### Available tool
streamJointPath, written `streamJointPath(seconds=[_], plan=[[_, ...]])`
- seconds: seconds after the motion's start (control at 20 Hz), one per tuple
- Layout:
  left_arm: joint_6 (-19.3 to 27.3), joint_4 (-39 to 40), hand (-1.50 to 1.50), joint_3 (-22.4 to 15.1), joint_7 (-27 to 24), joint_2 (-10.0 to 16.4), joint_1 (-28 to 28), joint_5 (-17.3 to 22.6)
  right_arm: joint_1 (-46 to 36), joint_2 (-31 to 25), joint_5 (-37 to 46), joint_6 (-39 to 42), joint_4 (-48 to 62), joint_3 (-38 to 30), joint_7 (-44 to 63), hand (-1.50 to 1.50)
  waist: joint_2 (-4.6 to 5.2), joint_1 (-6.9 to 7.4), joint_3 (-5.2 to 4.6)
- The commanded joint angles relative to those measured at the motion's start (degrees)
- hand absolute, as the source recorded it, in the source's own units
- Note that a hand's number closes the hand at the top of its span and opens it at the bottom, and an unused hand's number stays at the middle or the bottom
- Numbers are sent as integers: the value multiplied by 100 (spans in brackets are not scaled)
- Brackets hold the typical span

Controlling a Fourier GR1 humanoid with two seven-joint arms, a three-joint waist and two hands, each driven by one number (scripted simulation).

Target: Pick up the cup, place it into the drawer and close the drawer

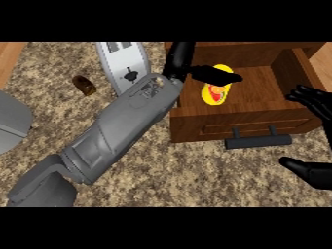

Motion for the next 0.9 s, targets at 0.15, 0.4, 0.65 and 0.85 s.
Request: streamJointPath(seconds=[0.15, 0.4, 0.65, 0.85], plan=[[127, -226, -150, 296, 33, 0, -256, 250, 212, -560, 474, 521, -471, 199, 42, 150, -45, 195, -3], [14, -822, -150, 569, 227, 351, 188, 181, 458, -825, 618, 606, -1018, 232, 560, 150, -128, 450, -10], [-129, -1310, -150, 766, 404, 877, 552, 97, 822, -606, 1818, 341, -1136, 657, 333, 150, -111, 444, -5], [-77, -2277, -150, 725, 726, 1289, 1178, 60, 770, -400, 2757, -64, -565, 987, -14, 150, -128, 548, -3]])
